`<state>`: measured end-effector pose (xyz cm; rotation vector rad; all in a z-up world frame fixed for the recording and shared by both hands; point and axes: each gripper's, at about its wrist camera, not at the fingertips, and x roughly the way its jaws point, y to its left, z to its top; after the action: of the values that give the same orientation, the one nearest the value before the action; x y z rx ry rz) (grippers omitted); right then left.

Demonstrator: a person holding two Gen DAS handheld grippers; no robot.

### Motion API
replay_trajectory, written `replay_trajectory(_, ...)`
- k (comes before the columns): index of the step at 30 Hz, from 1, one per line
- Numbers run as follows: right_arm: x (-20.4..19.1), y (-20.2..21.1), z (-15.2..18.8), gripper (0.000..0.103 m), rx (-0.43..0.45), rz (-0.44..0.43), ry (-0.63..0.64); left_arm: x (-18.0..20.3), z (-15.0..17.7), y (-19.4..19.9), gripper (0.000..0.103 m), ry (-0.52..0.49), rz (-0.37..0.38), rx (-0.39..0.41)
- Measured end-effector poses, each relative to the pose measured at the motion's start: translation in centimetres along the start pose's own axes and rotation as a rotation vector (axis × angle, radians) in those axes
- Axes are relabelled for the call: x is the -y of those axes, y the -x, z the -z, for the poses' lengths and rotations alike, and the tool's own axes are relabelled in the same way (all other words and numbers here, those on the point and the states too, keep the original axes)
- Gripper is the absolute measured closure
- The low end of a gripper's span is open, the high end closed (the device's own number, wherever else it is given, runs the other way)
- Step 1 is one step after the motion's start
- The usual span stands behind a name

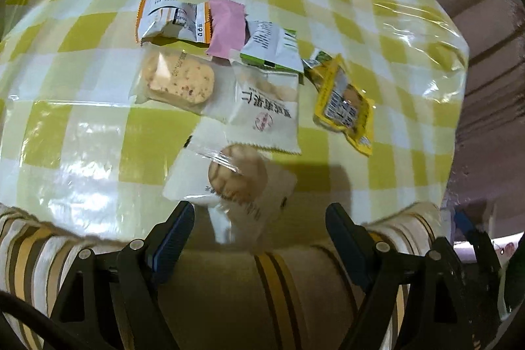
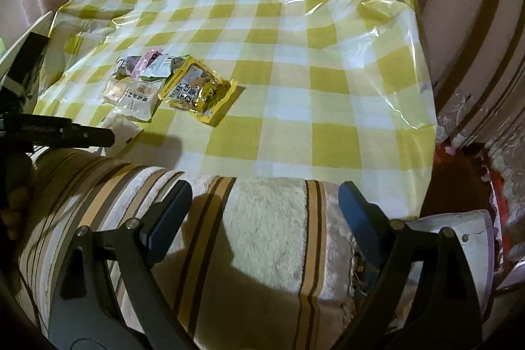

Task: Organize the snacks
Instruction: 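Grasp the white-wrapped round cookie with the left tool while the right tool grasps the yellow snack bag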

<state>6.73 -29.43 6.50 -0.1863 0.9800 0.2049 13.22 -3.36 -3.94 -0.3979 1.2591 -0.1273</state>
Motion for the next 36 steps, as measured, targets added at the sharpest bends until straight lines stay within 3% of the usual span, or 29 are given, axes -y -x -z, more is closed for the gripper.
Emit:
replay_trajectory(7,-0.9,-1.4,-1.3,0.011,-0.006,-0.024,0.018,0.7,-1.7,-1.1,0.021,-0.048,-0.106,0.029)
replay_trajectory(9,-1.3,-2.0,-1.8,0.011,-0.007,-0.031,0.027,1.3,-1.9,-1.5,0.025,-0.085,-0.154,0.030)
replay_trajectory(13,-2.1,-3.1,-3.2,0.011,-0.004,-0.035,0.053,2.4,-2.1,-2.3,0.045,-0.175,-0.267,0.037)
replay_trajectory(17,-3.3,-4.5,-4.6,0.011,-0.011,-0.036,0.097,2.8,-2.1,-2.4,0.053,-0.212,-0.295,0.055)
replay_trajectory(32,-8.3,-11.1,-9.1,0.011,-0.113,-0.083,0.345,-2.5,-1.1,0.5,0.058,-0.066,-0.157,0.134)
replay_trajectory(36,-9.6,-12.6,-9.3,0.011,-0.144,-0.041,0.431,-2.6,-1.1,0.6,0.058,-0.048,-0.119,0.143)
